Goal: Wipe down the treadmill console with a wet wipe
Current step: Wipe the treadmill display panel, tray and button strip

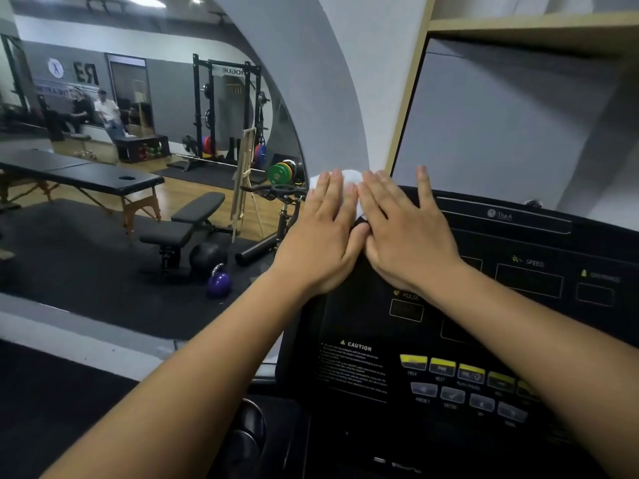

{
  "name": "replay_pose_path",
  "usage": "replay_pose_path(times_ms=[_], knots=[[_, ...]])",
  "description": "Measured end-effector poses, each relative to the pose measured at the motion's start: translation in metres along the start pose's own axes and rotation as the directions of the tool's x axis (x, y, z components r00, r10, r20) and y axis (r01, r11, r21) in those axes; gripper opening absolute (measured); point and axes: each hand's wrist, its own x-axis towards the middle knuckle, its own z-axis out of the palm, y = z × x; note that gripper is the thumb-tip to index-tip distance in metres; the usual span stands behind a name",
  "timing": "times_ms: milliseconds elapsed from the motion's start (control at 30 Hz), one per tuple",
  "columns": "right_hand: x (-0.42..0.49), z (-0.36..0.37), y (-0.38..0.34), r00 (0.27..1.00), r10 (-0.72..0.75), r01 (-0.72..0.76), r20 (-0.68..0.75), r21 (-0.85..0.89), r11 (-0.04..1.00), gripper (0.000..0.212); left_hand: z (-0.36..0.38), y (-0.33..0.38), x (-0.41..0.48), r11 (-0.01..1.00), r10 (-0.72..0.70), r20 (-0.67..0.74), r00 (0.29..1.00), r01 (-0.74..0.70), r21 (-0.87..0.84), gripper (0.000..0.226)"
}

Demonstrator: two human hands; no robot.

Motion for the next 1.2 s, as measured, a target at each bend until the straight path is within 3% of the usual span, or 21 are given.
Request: replay_pose_path(times_ms=[100, 400, 667, 800, 933, 1200], knots=[[-0.006, 0.004, 0.0, 0.999, 0.011, -0.01, -0.031, 0.042, 0.999, 0.067, 0.004, 0.004, -0.002, 1.0, 0.02, -0.021, 1.0, -0.02, 0.005, 0.069], [-0.077, 0.025, -0.021, 0.988, -0.143, 0.148, -0.05, 0.099, 0.984, 0.066, 0.038, 0.02, -0.081, 0.993, 0.061, 0.017, 0.998, -0.062, 0.099, 0.068], [-0.02, 0.001, 0.008, 0.995, 0.102, -0.102, -0.024, -0.024, 0.994, 0.066, 0.008, 0.015, 0.009, 0.98, 0.143, -0.002, 0.99, -0.141, 0.137, 0.065], [-0.044, 0.009, -0.004, 0.994, 0.004, 0.01, -0.112, 0.128, 0.992, 0.066, 0.019, 0.018, -0.012, 0.98, 0.159, 0.016, 0.987, -0.16, 0.118, 0.063], [-0.094, 0.03, -0.017, 0.996, -0.022, 0.037, -0.088, 0.171, 0.985, 0.067, 0.043, 0.034, -0.057, 0.981, 0.153, 0.049, 0.987, -0.157, 0.11, 0.065], [-0.052, 0.015, 0.033, 0.994, 0.107, -0.105, -0.011, 0.127, 0.986, 0.064, 0.034, 0.043, 0.001, 0.976, 0.157, -0.005, 0.988, -0.155, 0.152, 0.067]])
